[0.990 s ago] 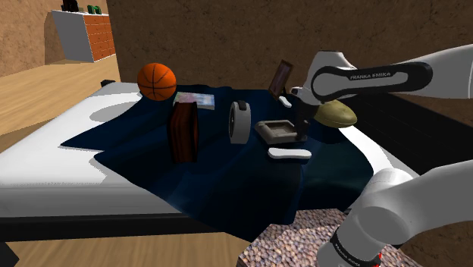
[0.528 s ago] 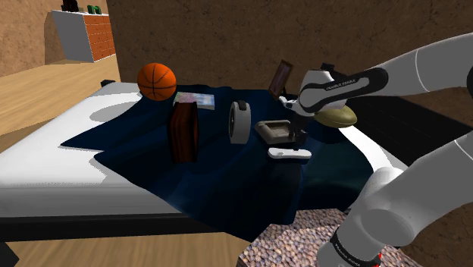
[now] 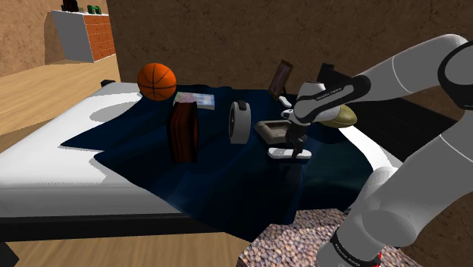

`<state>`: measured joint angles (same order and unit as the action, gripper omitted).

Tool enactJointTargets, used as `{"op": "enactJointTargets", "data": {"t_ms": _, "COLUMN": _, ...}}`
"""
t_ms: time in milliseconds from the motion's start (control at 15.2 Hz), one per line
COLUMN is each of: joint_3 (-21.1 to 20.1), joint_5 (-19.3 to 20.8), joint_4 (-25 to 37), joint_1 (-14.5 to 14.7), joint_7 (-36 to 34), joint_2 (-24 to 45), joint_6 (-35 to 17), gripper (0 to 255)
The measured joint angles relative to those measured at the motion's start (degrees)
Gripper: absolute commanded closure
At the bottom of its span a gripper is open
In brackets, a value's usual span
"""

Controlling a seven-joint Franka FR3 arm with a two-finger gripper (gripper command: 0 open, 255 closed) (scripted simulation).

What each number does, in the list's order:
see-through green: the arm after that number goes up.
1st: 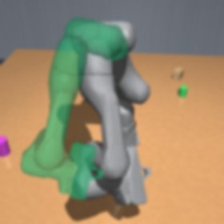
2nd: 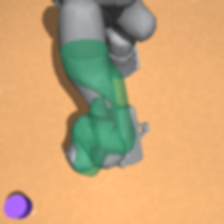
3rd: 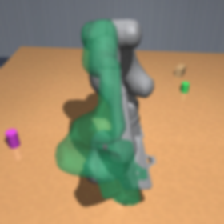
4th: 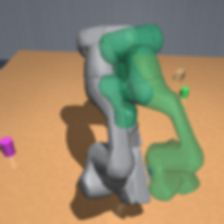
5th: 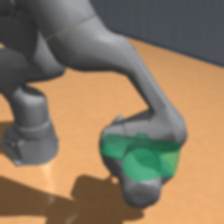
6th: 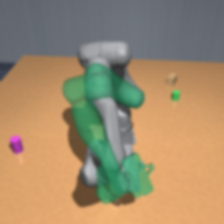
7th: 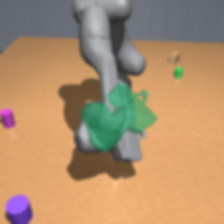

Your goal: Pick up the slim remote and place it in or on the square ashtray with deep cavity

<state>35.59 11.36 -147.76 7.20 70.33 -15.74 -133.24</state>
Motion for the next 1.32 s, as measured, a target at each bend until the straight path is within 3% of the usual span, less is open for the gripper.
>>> {"op": "enactJointTargets", "data": {"t_ms": 462, "joint_3": 0.36, "joint_5": -0.36, "joint_4": -0.40, "joint_1": 0.18, "joint_7": 0.38, "joint_2": 0.91, "joint_6": -1.29, "gripper": 0}}
{"op": "enactJointTargets", "data": {"t_ms": 528, "joint_3": 0.36, "joint_5": -0.36, "joint_4": -0.40, "joint_1": 0.18, "joint_7": 0.38, "joint_2": 0.91, "joint_6": -1.29, "gripper": 255}}
{"op": "enactJointTargets", "data": {"t_ms": 1320, "joint_3": 0.06, "joint_5": -0.13, "joint_4": -0.01, "joint_1": 0.09, "joint_7": 0.06, "joint_2": 0.26, "joint_6": -0.28, "gripper": 255}}
